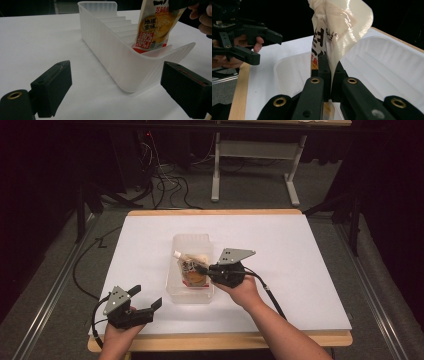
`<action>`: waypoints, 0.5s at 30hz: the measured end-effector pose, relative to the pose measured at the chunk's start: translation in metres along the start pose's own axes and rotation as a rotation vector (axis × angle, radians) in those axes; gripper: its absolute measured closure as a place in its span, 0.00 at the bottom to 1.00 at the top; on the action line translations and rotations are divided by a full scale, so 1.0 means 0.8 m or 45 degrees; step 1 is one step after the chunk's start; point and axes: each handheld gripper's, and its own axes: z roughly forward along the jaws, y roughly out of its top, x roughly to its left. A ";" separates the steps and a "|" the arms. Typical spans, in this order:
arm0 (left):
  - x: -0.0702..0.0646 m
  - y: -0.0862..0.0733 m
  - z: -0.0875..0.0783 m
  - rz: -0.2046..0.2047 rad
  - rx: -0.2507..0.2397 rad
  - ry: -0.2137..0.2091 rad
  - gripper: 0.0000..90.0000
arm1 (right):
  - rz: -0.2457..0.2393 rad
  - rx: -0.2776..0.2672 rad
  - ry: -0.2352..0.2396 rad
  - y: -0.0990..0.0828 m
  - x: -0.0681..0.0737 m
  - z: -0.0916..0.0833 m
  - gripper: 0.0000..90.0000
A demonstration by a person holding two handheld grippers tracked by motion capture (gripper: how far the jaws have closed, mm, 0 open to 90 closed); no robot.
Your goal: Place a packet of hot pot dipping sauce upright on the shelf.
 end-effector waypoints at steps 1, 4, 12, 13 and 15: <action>0.000 0.000 -0.001 -0.002 0.001 0.002 0.12 | 0.002 -0.001 0.002 0.000 0.000 0.001 1.00; 0.000 0.000 -0.001 -0.001 -0.003 0.002 0.12 | 0.001 0.007 -0.002 -0.002 0.000 0.003 1.00; -0.001 0.001 0.001 0.010 0.002 -0.006 0.12 | 0.035 0.009 -0.007 -0.017 0.003 0.006 1.00; -0.002 0.001 0.001 0.012 0.004 -0.007 0.12 | 0.033 0.012 -0.006 -0.019 0.003 0.006 1.00; -0.002 0.001 0.001 0.012 0.005 -0.005 0.12 | 0.033 0.023 -0.003 -0.026 0.004 0.008 1.00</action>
